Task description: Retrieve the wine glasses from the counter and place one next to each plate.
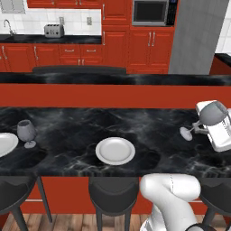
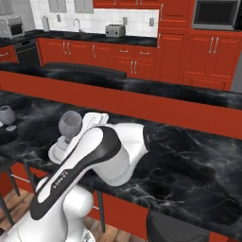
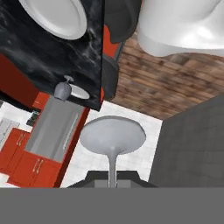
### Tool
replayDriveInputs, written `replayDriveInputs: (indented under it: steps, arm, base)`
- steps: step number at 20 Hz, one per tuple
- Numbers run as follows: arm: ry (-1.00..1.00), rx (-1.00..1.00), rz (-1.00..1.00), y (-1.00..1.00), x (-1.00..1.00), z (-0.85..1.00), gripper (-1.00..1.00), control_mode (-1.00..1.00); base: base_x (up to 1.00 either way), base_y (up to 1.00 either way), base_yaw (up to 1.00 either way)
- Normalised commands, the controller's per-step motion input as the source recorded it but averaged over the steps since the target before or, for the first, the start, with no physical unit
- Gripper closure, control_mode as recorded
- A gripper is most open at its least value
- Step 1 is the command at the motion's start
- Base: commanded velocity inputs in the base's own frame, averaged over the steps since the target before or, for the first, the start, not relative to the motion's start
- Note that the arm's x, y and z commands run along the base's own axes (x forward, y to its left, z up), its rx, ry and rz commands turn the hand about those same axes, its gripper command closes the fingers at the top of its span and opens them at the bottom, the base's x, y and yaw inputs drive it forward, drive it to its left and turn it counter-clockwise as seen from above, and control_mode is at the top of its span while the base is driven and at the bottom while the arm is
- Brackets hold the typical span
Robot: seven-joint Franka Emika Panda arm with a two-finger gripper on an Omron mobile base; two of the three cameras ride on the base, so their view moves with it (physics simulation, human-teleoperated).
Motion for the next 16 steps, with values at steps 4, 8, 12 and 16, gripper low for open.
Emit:
replayDriveInputs:
  steps: [4,8,12,16]
  arm:
    - [0.00,-0.15,0.00,0.05,0.06,-0.27,1.00,-1.00]
    - [0.00,-0.15,0.00,0.07,0.10,-0.26,1.00,-1.00]
    - [0.00,-0.09,0.00,0.03,0.15,-0.27,1.00,-1.00]
    - [0.00,0.00,0.00,0.00,0.17,-0.27,1.00,-1.00]
  base:
    - [0.00,0.00,0.00]
    - [0.00,0.00,0.00]
    - [0.00,0.00,0.00]
    - [0.00,0.00,0.00]
